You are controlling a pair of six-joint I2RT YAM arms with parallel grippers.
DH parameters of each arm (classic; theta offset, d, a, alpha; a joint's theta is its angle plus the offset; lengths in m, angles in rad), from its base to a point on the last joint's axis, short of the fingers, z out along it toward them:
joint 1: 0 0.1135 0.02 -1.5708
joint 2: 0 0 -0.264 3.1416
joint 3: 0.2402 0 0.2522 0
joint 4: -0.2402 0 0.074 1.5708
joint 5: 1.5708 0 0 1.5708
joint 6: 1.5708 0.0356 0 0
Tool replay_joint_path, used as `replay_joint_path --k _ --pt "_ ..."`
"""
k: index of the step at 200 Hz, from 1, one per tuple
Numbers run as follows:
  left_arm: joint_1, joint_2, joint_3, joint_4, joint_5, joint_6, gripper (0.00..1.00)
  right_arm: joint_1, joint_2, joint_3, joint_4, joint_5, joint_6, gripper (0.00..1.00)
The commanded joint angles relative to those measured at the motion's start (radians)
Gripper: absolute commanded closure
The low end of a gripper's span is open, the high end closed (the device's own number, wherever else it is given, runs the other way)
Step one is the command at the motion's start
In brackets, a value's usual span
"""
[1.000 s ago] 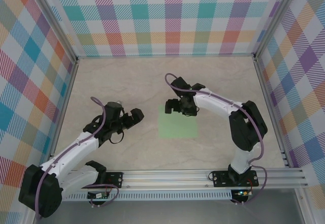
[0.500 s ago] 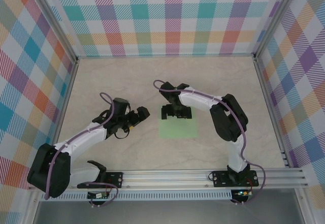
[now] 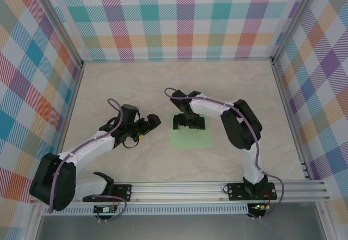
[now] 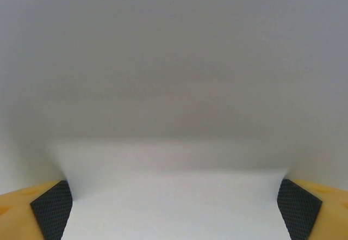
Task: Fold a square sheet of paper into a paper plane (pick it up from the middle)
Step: Fold the square sheet of paper in half at the center of the table.
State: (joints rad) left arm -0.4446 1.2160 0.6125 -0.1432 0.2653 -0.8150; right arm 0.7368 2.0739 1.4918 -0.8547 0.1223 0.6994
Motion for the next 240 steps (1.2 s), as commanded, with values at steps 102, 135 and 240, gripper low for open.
replay_joint_path --k 102,135,240 --pt "-0.008 -0.037 0.012 -0.027 -0.011 0.012 0.00 -0.002 0.031 -0.074 0.030 -0.044 0.025 0.01" --pt "-0.008 -0.060 -0.005 -0.029 -0.020 0.008 0.00 -0.002 0.029 -0.067 0.025 -0.050 0.022 0.04" --pt "-0.008 -0.066 -0.012 -0.036 -0.024 0.008 0.00 -0.001 0.033 -0.057 -0.007 -0.018 0.012 0.11"
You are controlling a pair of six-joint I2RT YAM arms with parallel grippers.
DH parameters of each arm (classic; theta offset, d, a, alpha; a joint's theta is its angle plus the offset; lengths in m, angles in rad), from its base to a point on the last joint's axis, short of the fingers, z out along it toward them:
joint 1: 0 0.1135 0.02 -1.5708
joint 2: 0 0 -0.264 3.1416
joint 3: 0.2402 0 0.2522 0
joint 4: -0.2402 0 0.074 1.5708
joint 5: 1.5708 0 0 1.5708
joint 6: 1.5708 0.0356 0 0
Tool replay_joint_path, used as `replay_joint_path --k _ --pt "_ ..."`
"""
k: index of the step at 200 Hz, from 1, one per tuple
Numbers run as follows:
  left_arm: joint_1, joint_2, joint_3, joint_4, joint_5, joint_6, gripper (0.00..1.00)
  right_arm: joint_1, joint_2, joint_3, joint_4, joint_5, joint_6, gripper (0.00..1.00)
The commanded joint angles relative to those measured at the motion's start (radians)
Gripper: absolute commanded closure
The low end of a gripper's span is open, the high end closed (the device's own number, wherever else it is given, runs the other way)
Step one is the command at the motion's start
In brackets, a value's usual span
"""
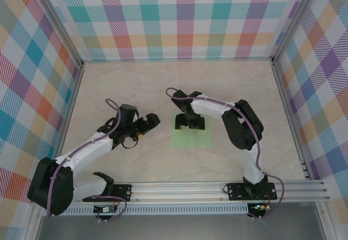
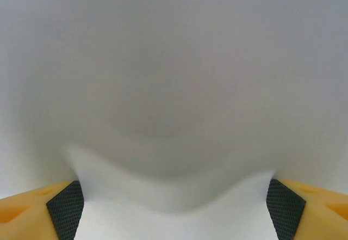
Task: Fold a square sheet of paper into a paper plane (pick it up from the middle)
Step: Fold the square sheet of paper in half at the center of the table.
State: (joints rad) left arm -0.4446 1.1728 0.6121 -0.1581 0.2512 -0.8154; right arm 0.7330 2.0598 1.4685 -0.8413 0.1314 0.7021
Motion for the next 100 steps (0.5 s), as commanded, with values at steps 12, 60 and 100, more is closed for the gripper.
replay_joint_path --k 12,60,100 --pt "-0.008 -0.021 -0.011 -0.020 -0.007 0.008 0.00 0.003 0.042 -0.024 -0.025 -0.026 0.005 0.14" --pt "-0.008 -0.023 -0.005 -0.031 -0.010 0.009 0.00 0.003 -0.023 0.000 -0.026 -0.024 -0.004 0.29" --pt "-0.008 -0.040 -0.012 -0.049 -0.029 0.010 0.00 0.000 -0.062 -0.013 -0.006 -0.026 -0.006 0.53"
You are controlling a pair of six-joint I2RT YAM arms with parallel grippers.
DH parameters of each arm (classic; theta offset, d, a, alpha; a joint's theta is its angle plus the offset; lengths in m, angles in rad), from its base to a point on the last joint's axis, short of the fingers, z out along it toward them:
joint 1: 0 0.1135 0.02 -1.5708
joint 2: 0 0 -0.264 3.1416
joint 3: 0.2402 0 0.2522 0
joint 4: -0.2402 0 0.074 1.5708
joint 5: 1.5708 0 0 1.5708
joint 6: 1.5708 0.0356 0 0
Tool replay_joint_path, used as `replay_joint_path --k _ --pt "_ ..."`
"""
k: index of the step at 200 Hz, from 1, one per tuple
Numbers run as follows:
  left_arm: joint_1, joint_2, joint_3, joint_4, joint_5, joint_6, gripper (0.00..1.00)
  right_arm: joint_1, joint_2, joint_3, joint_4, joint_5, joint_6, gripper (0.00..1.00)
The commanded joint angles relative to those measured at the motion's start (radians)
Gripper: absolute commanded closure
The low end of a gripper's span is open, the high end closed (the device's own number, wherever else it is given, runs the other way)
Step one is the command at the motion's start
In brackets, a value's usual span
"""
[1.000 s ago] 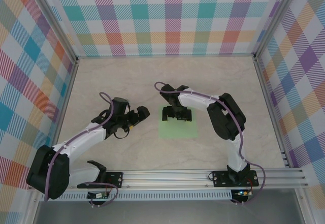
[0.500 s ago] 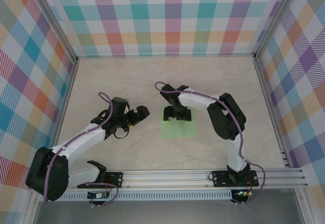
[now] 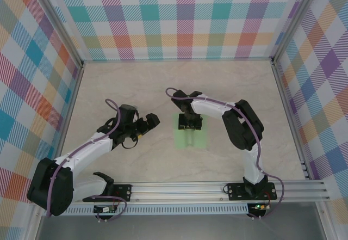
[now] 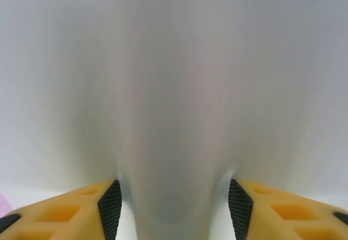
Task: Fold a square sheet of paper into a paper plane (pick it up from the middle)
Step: Fold the square sheet of paper in half at the center of the table.
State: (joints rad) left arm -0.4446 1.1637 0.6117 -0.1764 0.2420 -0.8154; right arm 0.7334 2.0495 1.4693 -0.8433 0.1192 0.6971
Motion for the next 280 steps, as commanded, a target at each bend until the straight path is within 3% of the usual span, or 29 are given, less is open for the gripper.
replay_joint_path --k 1,60,144,184,235,280 --pt "-0.008 -0.031 -0.012 -0.031 -0.020 0.010 0.00 -0.001 -0.053 -0.013 -0.004 -0.014 -0.001 0.54" --pt "-0.008 -0.042 -0.018 -0.049 -0.035 0.000 0.00 -0.022 -0.197 -0.118 0.125 -0.135 0.023 0.63" --pt "-0.008 -0.049 -0.026 -0.002 0.008 -0.046 0.00 -0.131 -0.399 -0.409 0.691 -0.615 0.235 0.62" --pt "-0.008 -0.016 -0.026 0.046 0.061 -0.054 0.00 -0.141 -0.356 -0.529 0.840 -0.632 0.318 0.60" --pt "-0.012 0.067 -0.017 0.102 0.145 -0.054 0.00 -0.143 -0.326 -0.608 0.780 -0.538 0.296 0.57" --pt "-0.031 0.094 -0.020 0.105 0.138 -0.062 0.00 -0.143 -0.321 -0.609 0.738 -0.514 0.265 0.55"
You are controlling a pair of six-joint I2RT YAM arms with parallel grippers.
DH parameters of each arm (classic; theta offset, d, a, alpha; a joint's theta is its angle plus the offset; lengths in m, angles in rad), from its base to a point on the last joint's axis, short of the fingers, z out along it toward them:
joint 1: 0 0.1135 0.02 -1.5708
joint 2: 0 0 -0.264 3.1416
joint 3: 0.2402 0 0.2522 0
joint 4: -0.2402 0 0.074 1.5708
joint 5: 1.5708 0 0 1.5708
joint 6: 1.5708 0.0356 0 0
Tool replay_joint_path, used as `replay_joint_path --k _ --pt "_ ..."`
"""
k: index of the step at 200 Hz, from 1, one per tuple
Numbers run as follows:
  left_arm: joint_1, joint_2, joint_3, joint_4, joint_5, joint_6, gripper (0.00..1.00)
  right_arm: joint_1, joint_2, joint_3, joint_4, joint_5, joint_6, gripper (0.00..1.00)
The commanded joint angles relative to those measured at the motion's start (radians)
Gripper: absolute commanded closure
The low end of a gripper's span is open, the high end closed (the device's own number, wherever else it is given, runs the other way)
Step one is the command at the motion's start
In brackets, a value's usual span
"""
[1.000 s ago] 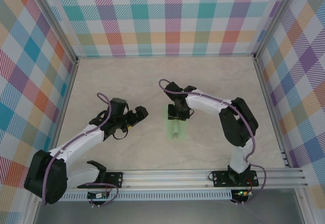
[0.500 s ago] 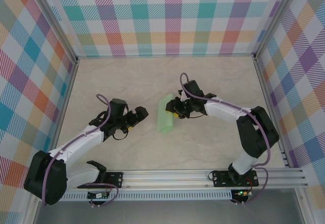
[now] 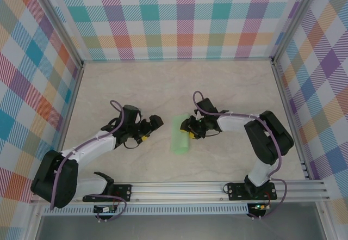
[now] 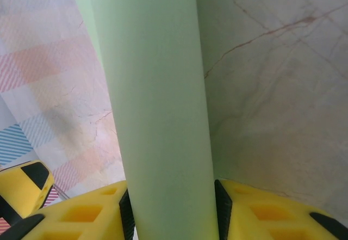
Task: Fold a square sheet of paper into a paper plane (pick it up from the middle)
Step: Fold the square sheet of paper in half at the center of the table.
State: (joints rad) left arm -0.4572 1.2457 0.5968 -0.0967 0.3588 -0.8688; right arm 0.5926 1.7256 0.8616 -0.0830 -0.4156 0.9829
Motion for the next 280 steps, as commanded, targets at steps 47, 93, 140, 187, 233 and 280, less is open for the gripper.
replay_joint_path --k 47,93,140,187,233,280 --pt "-0.043 0.028 -0.001 0.022 0.003 -0.021 0.00 -0.002 0.012 0.003 -0.030 0.027 -0.015 0.50" --pt "-0.070 0.091 0.031 0.041 -0.016 -0.041 0.02 -0.016 -0.015 0.024 -0.085 0.027 -0.041 0.40" --pt "-0.114 0.192 0.083 0.071 -0.007 -0.044 0.06 -0.045 -0.041 0.013 -0.096 -0.001 -0.059 0.34" --pt "-0.160 0.282 0.146 0.056 -0.006 -0.038 0.13 -0.062 -0.051 -0.006 -0.117 0.007 -0.075 0.38" --pt "-0.175 0.306 0.153 0.053 -0.018 -0.038 0.14 -0.070 -0.043 0.008 -0.205 0.063 -0.133 0.41" --pt "-0.178 0.315 0.149 0.059 -0.014 -0.035 0.16 -0.098 -0.086 -0.004 -0.185 0.020 -0.168 0.42"
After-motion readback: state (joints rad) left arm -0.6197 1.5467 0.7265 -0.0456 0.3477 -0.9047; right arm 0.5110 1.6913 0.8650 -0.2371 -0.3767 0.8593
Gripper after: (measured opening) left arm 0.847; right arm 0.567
